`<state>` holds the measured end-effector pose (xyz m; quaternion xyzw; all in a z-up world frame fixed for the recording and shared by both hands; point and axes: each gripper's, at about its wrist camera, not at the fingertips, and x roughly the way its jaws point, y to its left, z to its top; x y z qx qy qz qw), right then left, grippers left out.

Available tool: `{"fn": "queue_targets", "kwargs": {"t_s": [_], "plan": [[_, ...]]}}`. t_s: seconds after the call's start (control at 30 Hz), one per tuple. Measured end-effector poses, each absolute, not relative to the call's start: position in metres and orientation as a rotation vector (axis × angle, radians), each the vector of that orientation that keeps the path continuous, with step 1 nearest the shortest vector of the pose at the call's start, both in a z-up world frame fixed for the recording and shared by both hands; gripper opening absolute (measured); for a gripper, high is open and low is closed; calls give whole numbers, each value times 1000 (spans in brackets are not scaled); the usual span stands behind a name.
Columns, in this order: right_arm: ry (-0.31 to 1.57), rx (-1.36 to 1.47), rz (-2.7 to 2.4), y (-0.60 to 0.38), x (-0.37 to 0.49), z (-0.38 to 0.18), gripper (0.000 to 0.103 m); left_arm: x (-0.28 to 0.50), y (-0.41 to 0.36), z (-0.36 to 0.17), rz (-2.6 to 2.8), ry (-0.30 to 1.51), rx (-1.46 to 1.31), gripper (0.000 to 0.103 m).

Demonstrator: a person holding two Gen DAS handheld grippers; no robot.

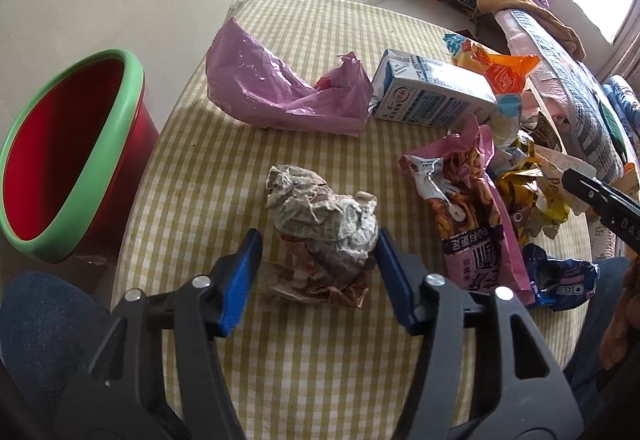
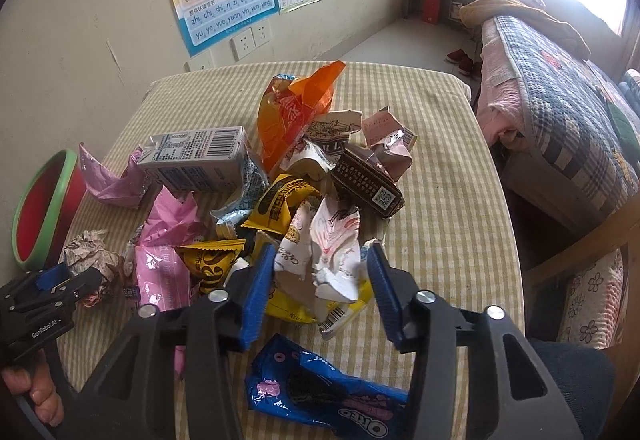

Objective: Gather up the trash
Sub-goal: 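Reach the left tool to the crumpled foil paper ball and close on it, then carry the foil ball with the left tool over the red bin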

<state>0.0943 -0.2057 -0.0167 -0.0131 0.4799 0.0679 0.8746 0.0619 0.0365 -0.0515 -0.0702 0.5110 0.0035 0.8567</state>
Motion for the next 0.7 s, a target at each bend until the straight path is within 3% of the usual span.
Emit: {"fn": "queue_targets", "kwargs": {"t_s": [0.1, 0.2, 0.7], "plan": [[991, -27, 148, -205, 91, -14, 36, 61, 32, -49, -12, 1069, -135, 39], [963, -23, 145, -206, 88, -6, 34, 59, 30, -47, -17, 1065, -134, 37], [848, 7, 162, -210, 61, 48, 34, 41, 44, -8, -17, 973, -210, 35]]}}
